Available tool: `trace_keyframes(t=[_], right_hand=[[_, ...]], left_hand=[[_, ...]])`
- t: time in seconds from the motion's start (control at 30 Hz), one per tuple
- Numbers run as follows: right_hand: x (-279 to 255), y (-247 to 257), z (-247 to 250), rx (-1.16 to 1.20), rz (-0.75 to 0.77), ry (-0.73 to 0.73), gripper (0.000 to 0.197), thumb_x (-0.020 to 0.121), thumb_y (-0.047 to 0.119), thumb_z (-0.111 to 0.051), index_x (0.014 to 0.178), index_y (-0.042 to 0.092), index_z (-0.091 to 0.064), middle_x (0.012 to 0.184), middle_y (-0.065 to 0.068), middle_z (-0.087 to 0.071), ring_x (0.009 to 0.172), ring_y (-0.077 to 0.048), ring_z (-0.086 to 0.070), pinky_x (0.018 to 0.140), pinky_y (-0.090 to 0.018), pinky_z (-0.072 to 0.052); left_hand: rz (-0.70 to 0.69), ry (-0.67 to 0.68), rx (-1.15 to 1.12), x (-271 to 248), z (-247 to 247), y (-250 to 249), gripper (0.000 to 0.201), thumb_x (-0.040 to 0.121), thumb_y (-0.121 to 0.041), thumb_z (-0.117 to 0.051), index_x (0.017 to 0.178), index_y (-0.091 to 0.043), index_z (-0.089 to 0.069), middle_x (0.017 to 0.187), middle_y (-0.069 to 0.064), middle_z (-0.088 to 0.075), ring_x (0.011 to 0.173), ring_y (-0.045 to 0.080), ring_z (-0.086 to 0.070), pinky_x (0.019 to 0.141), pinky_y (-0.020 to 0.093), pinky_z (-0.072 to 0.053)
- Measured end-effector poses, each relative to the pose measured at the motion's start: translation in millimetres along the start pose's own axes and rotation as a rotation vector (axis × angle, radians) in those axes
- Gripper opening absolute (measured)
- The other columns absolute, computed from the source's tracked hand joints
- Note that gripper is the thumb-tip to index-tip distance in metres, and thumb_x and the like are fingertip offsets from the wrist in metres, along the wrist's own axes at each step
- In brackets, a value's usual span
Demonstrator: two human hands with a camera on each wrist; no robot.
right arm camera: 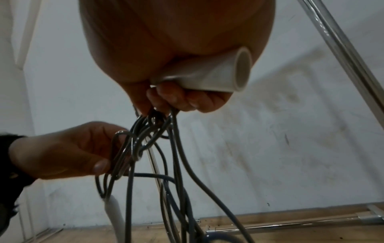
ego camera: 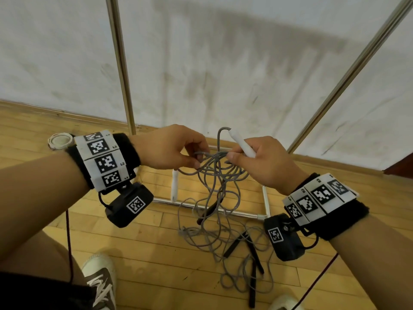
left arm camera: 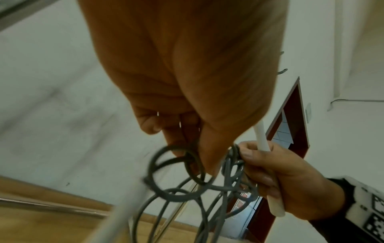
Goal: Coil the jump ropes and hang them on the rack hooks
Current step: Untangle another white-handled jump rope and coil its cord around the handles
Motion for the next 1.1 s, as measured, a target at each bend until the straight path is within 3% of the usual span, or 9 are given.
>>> trace_keyframes(t=[0.17,0.37,0.5,0.57,0.67,0.73,0.83,0.97,1.1], right_hand=[[0,-6,7,-0.011,0.045,-0.13,0.032,0.093,0.028,-0.062,0.074,0.003,-0.066,0.051,0.002,-0.048,0.046,-0.008,-0.04,0.046,-0.02,-0.031],[-3,-10,16,0.044,0.074,-0.201,0.029,0.094,0.029,-0.06,0.068,0.016,-0.064,0.061,-0.012,-0.055,0.051,-0.021,-0.046,0.05,-0.036,-0.038],[1,-19,19,0.053,0.007,-0.251,0.035,0.093,0.03,-0.06,0.068,0.005,-0.062,0.054,-0.014,-0.049,0.049,-0.018,-0.041,0.05,-0.035,-0.035],[0,-21,19,0.121,-0.02,-0.236,0.032,0.093,0.03,-0.061,0.067,0.013,-0.064,0.049,-0.005,-0.046,0.047,-0.018,-0.04,0.05,-0.035,-0.034],[-4,-14,16,0.124,0.013,-0.195,0.029,0.092,0.035,-0.059,0.065,0.026,-0.065,0.048,-0.003,-0.045,0.045,-0.013,-0.04,0.048,-0.033,-0.036],[-4,-11,15,0.129,0.027,-0.212,0.033,0.09,0.038,-0.059,0.067,0.016,-0.064,0.051,-0.011,-0.047,0.045,-0.014,-0.041,0.048,-0.035,-0.037],[-1,-12,17,0.16,0.007,-0.256,0.034,0.091,0.036,-0.059,0.07,0.01,-0.066,0.049,-0.008,-0.045,0.046,-0.017,-0.041,0.05,-0.037,-0.038],[-3,-11,19,0.168,0.001,-0.264,0.034,0.09,0.036,-0.06,0.069,0.011,-0.068,0.051,-0.013,-0.048,0.048,-0.02,-0.043,0.05,-0.044,-0.042],[-5,-13,23,0.158,-0.017,-0.223,0.041,0.082,0.036,-0.06,0.07,-0.002,-0.066,0.054,-0.024,-0.048,0.047,-0.023,-0.041,0.049,-0.038,-0.037]], left_hand=[[0.046,0.086,0.05,-5,3,7,0.008,0.09,-0.03,-0.072,0.097,-0.033,-0.07,0.087,-0.015,-0.068,0.082,0.004,-0.061,0.068,0.017,-0.046],[0.094,0.059,-0.164,-6,8,11,0.005,0.093,-0.014,-0.068,0.097,-0.017,-0.067,0.093,-0.002,-0.075,0.087,0.007,-0.071,0.079,0.019,-0.054],[0.118,0.118,-0.29,-10,8,10,0.019,0.094,0.007,-0.055,0.103,-0.006,-0.065,0.102,0.01,-0.072,0.096,0.021,-0.073,0.091,0.037,-0.057],[0.113,0.156,-0.258,-12,5,7,0.03,0.092,0.011,-0.054,0.108,-0.011,-0.066,0.111,0.004,-0.071,0.109,0.019,-0.067,0.101,0.044,-0.05],[0.094,0.162,-0.252,-13,-3,1,0.025,0.091,0.008,-0.06,0.108,-0.008,-0.064,0.118,0.004,-0.07,0.114,0.015,-0.063,0.105,0.045,-0.046],[0.091,0.167,-0.306,-13,-7,-4,0.023,0.089,0.009,-0.062,0.108,-0.003,-0.061,0.118,0.007,-0.07,0.113,0.016,-0.065,0.106,0.044,-0.047],[0.094,0.162,-0.385,-13,-10,-7,0.024,0.086,0.011,-0.065,0.108,0.003,-0.056,0.116,0.013,-0.071,0.112,0.023,-0.067,0.104,0.047,-0.049],[0.07,0.084,-0.365,-10,-14,-10,0.024,0.087,-0.012,-0.074,0.098,-0.002,-0.055,0.098,0.024,-0.071,0.098,0.046,-0.067,0.087,0.065,-0.051],[0.092,-0.082,-0.204,-5,-10,-1,0.016,0.089,-0.016,-0.073,0.097,-0.023,-0.061,0.082,0.002,-0.074,0.078,0.02,-0.072,0.076,0.041,-0.059]])
Point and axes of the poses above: each hand's wrist, its own x-axis towards the middle knuckle, its own z-axis out of the back of the hand, y = z × x, the point moved 2 cm from there along x, towards the middle knuckle
